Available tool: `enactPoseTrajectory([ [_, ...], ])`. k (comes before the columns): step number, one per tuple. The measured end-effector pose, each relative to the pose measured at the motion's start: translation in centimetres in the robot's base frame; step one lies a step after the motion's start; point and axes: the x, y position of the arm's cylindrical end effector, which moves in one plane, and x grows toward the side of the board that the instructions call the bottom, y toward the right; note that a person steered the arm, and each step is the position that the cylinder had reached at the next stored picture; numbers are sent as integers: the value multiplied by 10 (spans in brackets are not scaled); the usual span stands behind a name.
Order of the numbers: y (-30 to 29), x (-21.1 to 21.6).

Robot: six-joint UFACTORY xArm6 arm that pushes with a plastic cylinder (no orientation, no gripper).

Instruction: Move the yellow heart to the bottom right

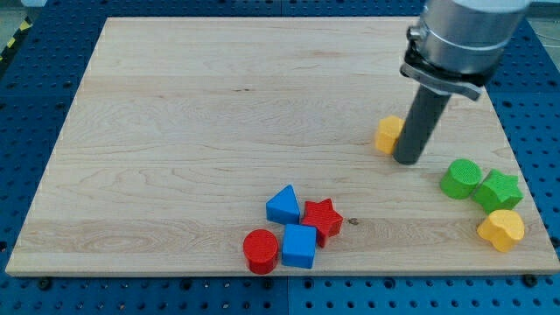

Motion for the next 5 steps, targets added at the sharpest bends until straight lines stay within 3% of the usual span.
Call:
enactPoseTrajectory([
  [1,-2,-8],
  [3,69,93],
  [4,91,121],
  [5,91,124],
])
